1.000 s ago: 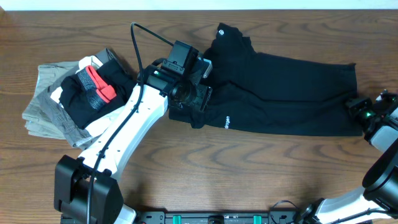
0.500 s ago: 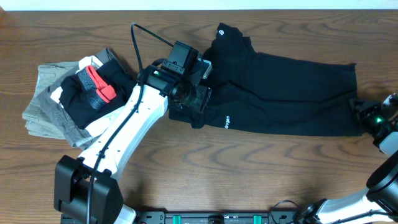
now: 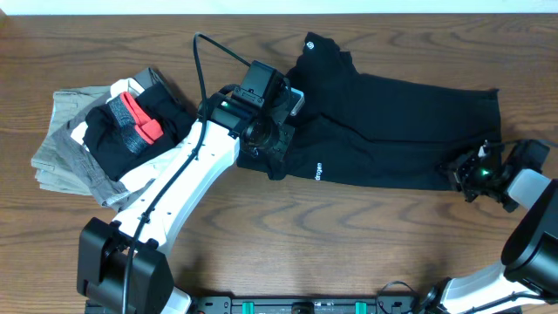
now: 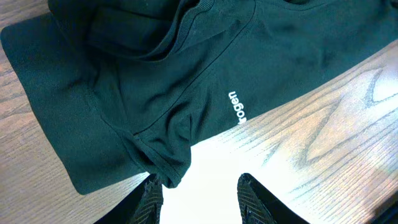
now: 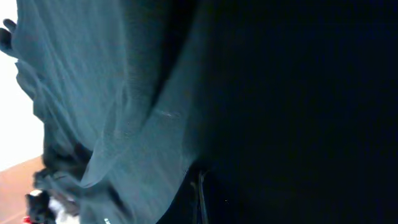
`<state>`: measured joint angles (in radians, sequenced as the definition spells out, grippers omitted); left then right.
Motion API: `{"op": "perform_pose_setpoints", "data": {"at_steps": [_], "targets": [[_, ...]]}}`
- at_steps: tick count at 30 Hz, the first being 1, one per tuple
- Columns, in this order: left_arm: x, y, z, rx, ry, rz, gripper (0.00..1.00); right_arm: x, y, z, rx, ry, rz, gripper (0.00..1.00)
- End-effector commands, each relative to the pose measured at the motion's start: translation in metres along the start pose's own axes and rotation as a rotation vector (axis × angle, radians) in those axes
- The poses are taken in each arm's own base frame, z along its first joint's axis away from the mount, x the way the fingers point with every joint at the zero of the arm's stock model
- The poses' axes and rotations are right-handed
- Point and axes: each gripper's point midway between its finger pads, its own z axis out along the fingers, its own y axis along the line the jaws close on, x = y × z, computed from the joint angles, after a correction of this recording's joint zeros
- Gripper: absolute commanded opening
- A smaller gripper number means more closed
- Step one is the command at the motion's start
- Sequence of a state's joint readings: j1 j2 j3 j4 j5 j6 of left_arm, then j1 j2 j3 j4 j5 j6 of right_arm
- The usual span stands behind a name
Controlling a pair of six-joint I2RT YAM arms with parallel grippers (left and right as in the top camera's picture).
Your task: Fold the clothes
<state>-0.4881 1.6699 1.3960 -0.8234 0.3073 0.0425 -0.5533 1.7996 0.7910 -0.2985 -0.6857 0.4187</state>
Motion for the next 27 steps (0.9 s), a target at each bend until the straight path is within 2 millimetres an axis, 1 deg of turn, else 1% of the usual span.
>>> {"op": "perform_pose_setpoints", "data": {"at_steps": [1,3,7,10,13,16,18,20,24,27], "targets": [[-0.004,0.001,-0.004,-0.013,-0.013,0.015,0.42,-0.006,-0.015,0.006,0.115,-0.04,-0.022,0.01],[-0.004,0.001,-0.004,-0.013,-0.013,0.015,0.42,-0.012,-0.012,0.007,0.11,-0.067,-0.012,0.01],[-0.004,0.001,-0.004,-0.013,-0.013,0.016,0.42,-0.029,-0.003,0.006,0.077,-0.132,-0.052,0.01],[-0.004,0.001,-0.004,-0.013,-0.014,0.015,0.42,-0.042,-0.002,0.005,0.094,-0.194,-0.059,0.01],[-0.004,0.001,-0.004,-0.013,-0.014,0.016,0.42,-0.049,-0.001,0.005,0.113,-0.228,-0.076,0.01],[-0.004,0.001,-0.004,-0.013,-0.014,0.015,0.42,-0.059,0.007,0.006,0.105,-0.272,-0.115,0.01],[-0.004,0.001,-0.004,-0.013,-0.014,0.015,0.42,-0.068,0.018,0.005,0.078,-0.316,-0.158,0.01],[-0.004,0.001,-0.004,-0.013,-0.014,0.016,0.42,-0.081,0.035,0.003,0.035,-0.377,-0.217,0.01],[-0.004,0.001,-0.004,-0.013,-0.013,0.015,0.42,-0.106,0.068,-0.01,-0.047,-0.512,-0.325,0.02],[-0.003,0.001,-0.004,-0.013,-0.01,0.014,0.43,-0.113,0.082,-0.017,-0.1,-0.552,-0.357,0.02]]}}
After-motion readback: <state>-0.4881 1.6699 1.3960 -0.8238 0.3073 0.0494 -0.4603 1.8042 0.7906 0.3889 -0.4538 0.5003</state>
